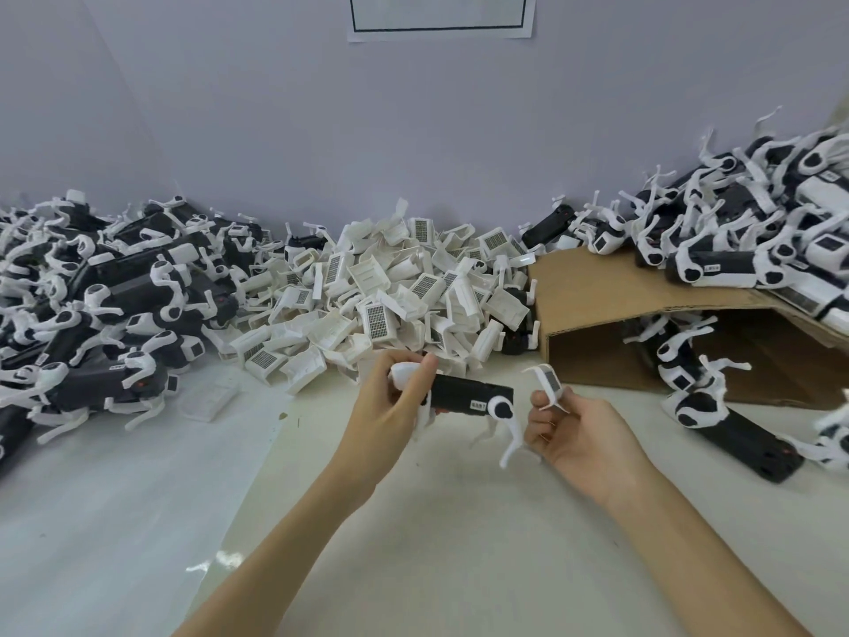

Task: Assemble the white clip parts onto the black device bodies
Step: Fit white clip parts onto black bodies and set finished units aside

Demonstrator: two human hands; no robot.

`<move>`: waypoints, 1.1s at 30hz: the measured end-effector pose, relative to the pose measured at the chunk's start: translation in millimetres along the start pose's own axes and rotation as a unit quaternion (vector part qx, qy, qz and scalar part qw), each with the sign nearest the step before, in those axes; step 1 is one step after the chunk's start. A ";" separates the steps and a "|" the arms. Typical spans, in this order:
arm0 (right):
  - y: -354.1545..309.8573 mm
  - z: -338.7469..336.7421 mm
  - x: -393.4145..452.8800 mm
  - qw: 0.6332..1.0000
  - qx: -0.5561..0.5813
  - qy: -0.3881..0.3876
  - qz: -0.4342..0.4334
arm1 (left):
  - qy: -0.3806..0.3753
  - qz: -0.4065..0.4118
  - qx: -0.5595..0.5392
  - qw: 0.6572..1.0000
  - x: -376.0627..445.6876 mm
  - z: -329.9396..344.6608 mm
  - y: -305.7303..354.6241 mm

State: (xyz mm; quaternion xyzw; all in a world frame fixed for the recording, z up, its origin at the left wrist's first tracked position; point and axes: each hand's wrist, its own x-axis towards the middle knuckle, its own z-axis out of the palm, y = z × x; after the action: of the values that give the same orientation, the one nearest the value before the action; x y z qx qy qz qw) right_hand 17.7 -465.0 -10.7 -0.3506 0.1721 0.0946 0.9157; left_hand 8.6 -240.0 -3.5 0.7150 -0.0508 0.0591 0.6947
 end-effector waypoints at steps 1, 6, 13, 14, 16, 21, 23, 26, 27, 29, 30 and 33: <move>-0.3 0.1 1.0 1.000 -0.017 0.005 0.000 | -0.004 0.005 0.011 1.000 -0.6 1.4 -0.7; -0.9 5.4 -0.5 0.991 -0.127 -0.025 -0.043 | -0.017 0.044 0.039 0.998 -0.2 2.4 -5.8; 11.8 6.0 -1.1 0.926 -0.327 0.040 -0.186 | -0.027 0.062 0.063 0.996 -0.1 2.8 -6.7; 12.4 5.8 -1.1 0.923 -0.332 0.033 -0.194 | -0.027 0.062 0.065 0.996 0.1 2.5 -6.8; 12.2 6.0 -1.4 0.923 -0.327 0.019 -0.204 | -0.026 0.060 0.064 0.996 0.8 1.8 -7.3; 11.2 6.7 -2.4 0.918 -0.322 -0.002 -0.232 | -0.047 0.052 0.060 0.996 0.3 -0.7 -6.4; 12.7 6.0 -2.9 0.919 -0.314 -0.011 -0.239 | -0.093 0.055 0.060 0.992 -1.5 -2.3 -5.8; 13.9 6.0 -4.0 0.914 -0.309 -0.041 -0.259 | -0.143 0.077 0.087 0.983 -4.0 -3.2 -6.4; 13.8 6.3 -5.0 0.913 -0.302 -0.056 -0.269 | -0.144 0.086 0.085 0.982 -4.5 -2.6 -5.8; 12.5 6.0 -5.6 0.900 -0.309 -0.062 -0.300 | -0.134 0.096 0.068 0.984 -3.8 -1.9 -4.9; 11.5 5.5 -5.1 0.887 -0.329 -0.055 -0.321 | -0.130 0.099 0.064 0.985 -3.3 -2.1 -4.7; 9.2 2.2 -3.2 0.870 -0.347 -0.070 -0.343 | -0.121 0.096 0.065 0.986 -2.9 -3.0 -4.4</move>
State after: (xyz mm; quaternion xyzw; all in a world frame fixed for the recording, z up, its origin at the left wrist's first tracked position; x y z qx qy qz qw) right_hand 12.7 -456.9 -13.6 -0.6750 -0.0676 -0.1473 0.7197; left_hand 6.3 -236.9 -8.2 0.7524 -0.1987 0.0419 0.6266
